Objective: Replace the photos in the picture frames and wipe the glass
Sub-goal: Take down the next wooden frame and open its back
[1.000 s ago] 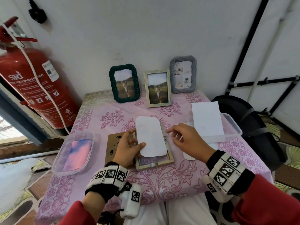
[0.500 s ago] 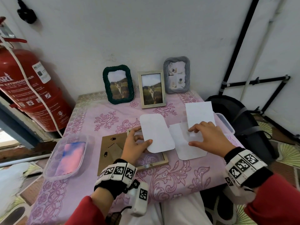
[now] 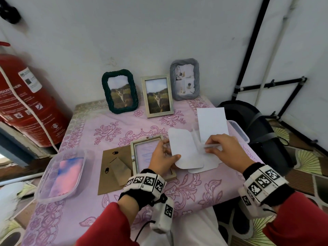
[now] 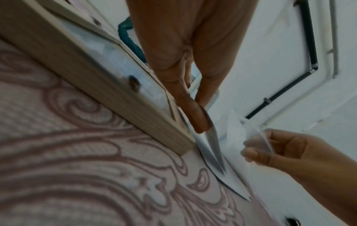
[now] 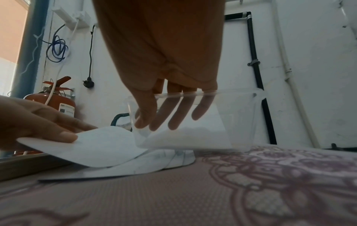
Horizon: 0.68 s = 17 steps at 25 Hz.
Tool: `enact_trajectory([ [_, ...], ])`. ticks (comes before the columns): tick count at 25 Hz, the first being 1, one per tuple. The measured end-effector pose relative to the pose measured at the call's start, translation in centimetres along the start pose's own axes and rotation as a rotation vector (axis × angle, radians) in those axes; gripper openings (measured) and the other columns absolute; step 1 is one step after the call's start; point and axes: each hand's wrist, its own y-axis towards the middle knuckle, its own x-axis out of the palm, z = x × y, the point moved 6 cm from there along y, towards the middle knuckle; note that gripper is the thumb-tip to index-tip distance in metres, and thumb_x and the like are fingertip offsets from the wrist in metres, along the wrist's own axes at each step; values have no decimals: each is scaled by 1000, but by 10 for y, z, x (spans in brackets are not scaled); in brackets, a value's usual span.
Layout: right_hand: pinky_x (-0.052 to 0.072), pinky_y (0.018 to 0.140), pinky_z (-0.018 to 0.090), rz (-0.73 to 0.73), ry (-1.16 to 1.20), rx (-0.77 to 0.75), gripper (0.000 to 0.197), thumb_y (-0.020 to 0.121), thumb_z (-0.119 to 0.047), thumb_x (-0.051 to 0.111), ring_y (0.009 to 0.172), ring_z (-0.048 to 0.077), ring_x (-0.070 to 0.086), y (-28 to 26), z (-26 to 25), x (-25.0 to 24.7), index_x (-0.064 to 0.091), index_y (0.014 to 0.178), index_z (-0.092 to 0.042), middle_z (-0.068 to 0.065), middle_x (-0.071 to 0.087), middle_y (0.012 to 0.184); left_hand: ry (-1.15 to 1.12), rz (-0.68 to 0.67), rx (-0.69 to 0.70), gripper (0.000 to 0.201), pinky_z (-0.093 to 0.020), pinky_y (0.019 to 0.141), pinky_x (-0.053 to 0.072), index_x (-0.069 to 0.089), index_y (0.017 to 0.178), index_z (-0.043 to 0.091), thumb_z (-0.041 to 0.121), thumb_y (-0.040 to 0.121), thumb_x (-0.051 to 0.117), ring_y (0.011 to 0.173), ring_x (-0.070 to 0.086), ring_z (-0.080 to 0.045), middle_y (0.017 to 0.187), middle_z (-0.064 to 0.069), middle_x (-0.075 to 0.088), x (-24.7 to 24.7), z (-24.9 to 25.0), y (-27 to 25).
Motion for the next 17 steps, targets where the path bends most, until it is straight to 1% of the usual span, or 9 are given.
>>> enact_trajectory([
  [2,42,89,48,-1,14,-13,10,80,-20,70,88,13,56,0,0,0,62,78,-26,-14,63,83,34,-17,14,61,-42,90,50,41,130,8,4,77,71,91,57,-26,93,-9,54,13,3,5],
  [4,42,89,48,-2,15,-20,10,80,-19,70,86,11,55,-1,2,1,62,77,-26,-15,63,82,72,-29,11,64,-44,89,51,40,130,11,8,75,73,89,59,-25,90,-7,56,26,5,9],
  [6,41,89,48,-2,19,-22,13,80,-19,70,85,10,54,-1,3,1,60,76,-27,-14,63,81,77,-27,-3,66,-46,87,51,39,130,12,9,74,74,85,59,-23,82,-2,55,36,5,10],
  [9,41,90,49,-8,24,-26,16,79,-19,70,86,12,56,-2,3,2,58,75,-29,-13,64,82,79,-18,-16,65,-46,86,52,40,129,10,7,74,74,85,62,-30,72,4,52,45,3,11],
  [10,40,91,49,-18,16,-26,14,80,-20,69,87,12,56,-2,2,4,59,76,-28,-12,64,83,88,-18,-17,64,-45,85,52,40,128,10,7,74,75,84,61,-29,70,5,52,46,3,11],
  [12,39,93,49,-46,-16,-18,9,81,-22,68,89,11,56,-2,2,7,60,79,-26,-12,63,85,104,-26,-20,64,-43,84,53,41,128,11,8,74,75,79,58,-22,69,5,52,46,3,9],
  [14,38,94,49,-66,-37,-6,6,82,-22,67,91,10,56,-2,2,9,62,82,-25,-11,64,88,112,-41,-31,65,-45,86,52,40,129,11,8,74,74,80,57,-21,70,4,52,46,3,7],
  [15,38,94,48,-70,-45,2,6,82,-22,67,91,9,55,-3,2,9,62,83,-25,-10,64,89,115,-48,-36,65,-47,86,52,40,130,12,7,74,74,82,58,-24,70,3,52,46,4,6],
  [17,36,95,47,-70,-64,14,6,82,-22,66,91,7,55,-4,1,9,61,83,-26,-10,64,90,109,-69,-43,66,-51,86,51,39,131,11,4,74,73,87,62,-33,71,1,51,46,6,3],
])
